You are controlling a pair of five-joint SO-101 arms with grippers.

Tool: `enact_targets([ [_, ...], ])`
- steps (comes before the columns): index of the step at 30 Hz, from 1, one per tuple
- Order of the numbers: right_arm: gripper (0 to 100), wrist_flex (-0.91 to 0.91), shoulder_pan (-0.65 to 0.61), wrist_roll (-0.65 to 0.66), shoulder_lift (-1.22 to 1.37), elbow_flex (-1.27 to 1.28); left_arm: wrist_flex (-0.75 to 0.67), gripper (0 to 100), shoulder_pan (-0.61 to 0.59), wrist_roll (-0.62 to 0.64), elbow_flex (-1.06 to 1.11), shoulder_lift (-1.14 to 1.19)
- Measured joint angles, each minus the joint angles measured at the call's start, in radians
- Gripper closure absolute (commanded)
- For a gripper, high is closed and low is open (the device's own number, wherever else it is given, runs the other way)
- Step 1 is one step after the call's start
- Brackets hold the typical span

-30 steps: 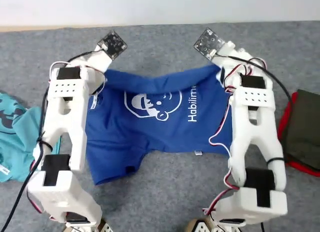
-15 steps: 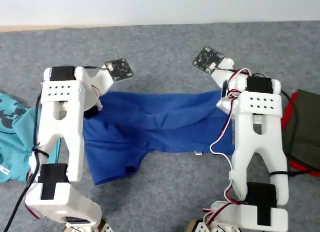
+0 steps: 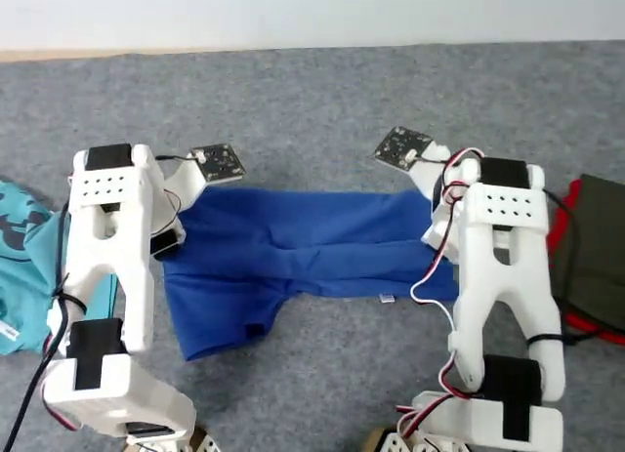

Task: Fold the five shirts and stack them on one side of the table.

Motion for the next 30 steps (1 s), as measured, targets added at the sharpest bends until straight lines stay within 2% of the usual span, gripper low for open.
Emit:
enact_targets([
  [6,98.7,-0.034,0.02,0.0,0.0,0.0,0.002,99,-0.002,0.0,0.009,0.0],
  [9,97.6,-0.034,0.02,0.0,0.0,0.0,0.002,95,-0.002,0.0,0.009,0.0],
  [13,89.3,-0.005,0.02,0.0,0.0,0.0,0.005,89,-0.011,0.005,0.009,0.0],
  [17,83.5,0.068,0.04,0.0,-0.049,0.0,0.046,89,-0.037,0.026,0.009,0.0],
  [20,83.6,0.101,0.046,0.0,-0.104,0.0,0.104,88,-0.048,0.028,0.009,-0.025],
  [27,83.8,0.092,0.044,0.0,-0.178,0.0,0.112,91,-0.071,0.028,0.037,-0.213],
  [30,88.7,-0.003,0.044,-0.078,-0.133,0.0,0.055,92,-0.071,0.12,0.038,-0.27],
])
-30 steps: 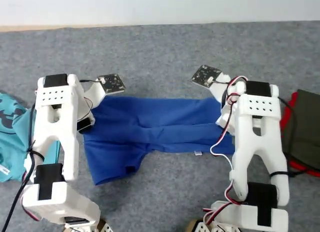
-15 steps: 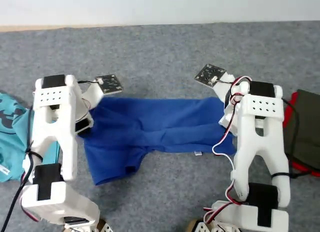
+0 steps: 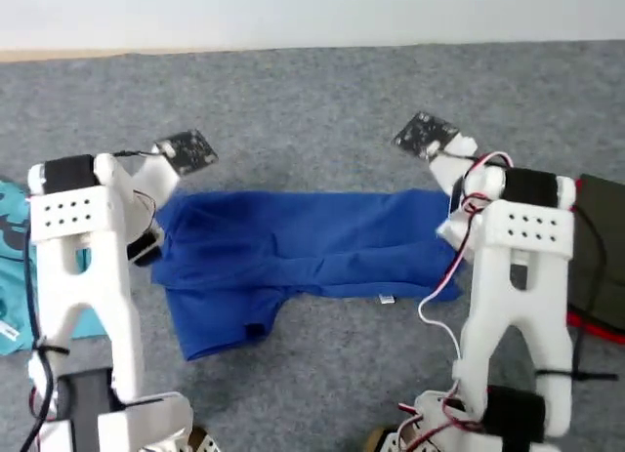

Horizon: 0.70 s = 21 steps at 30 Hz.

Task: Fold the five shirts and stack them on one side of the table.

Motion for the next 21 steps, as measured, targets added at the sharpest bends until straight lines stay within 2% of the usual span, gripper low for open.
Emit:
enact_targets([
  [3,95.7,-0.13,0.0,-0.153,0.098,0.0,-0.032,95,0.0,0.12,0.005,-0.031],
  [6,97.4,-0.218,-0.034,-0.284,0.206,0.0,-0.04,99,0.0,0.183,0.005,-0.044],
  [14,82.4,-0.249,-0.086,-0.499,0.465,-0.164,-0.04,99,-0.008,0.288,0.005,-0.044],
  [21,81.9,-0.137,-0.137,-0.597,0.707,-0.45,-0.04,99,-0.008,0.296,0.005,-0.044],
])
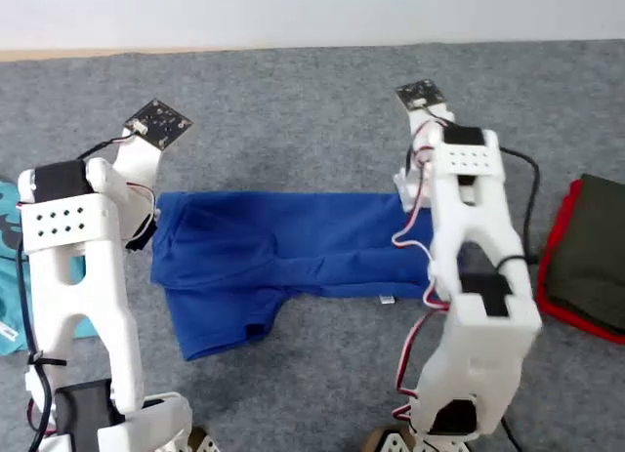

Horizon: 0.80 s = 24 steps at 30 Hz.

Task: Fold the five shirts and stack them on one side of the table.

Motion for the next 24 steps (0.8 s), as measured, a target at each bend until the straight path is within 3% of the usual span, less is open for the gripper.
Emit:
enact_targets([
  [10,99.0,0.049,-0.011,0.009,0.308,-0.302,-0.074,99,0.0,0.0,0.104,0.0],
  [21,98.3,0.055,-0.015,0.098,0.439,-0.594,-0.077,99,-0.026,0.0,0.107,0.0],
  [24,90.8,0.075,-0.015,0.098,0.473,-0.647,-0.077,99,-0.026,0.003,0.107,0.0],
])
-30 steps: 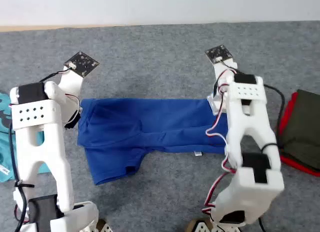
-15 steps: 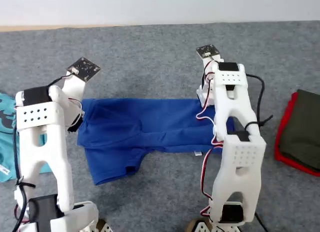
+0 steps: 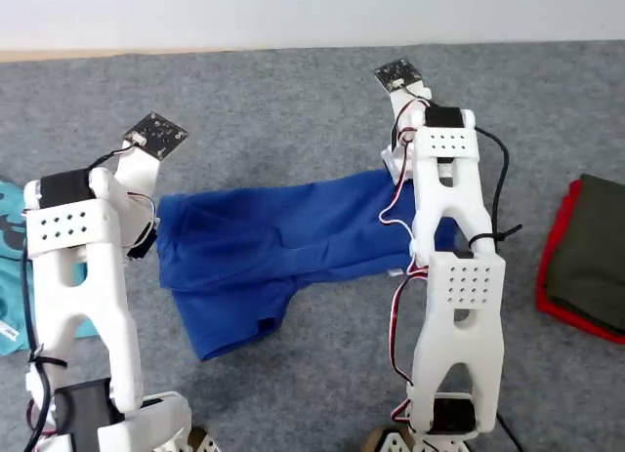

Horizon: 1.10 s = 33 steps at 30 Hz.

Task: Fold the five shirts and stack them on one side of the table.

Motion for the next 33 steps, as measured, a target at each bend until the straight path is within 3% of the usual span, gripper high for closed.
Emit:
enact_targets([
  [3,81.6,0.086,0.005,0.002,0.002,-0.041,0.008,99,0.0,0.002,0.0,0.0],
  [7,81.6,0.236,0.006,-0.002,0.002,-0.127,0.054,99,0.0,0.002,-0.018,0.0],
  [12,91.9,0.428,0.006,-0.009,0.0,-0.269,0.071,99,0.0,0.002,-0.031,0.0],
  [17,97.8,0.437,0.003,-0.009,0.0,-0.273,0.071,99,0.0,0.031,-0.032,0.0],
  [26,98.9,0.439,-0.002,-0.009,-0.028,-0.02,0.083,99,0.0,0.048,-0.032,-0.071],
  [33,98.8,0.439,-0.005,-0.008,-0.275,0.299,0.072,99,0.0,0.048,-0.032,-0.184],
])
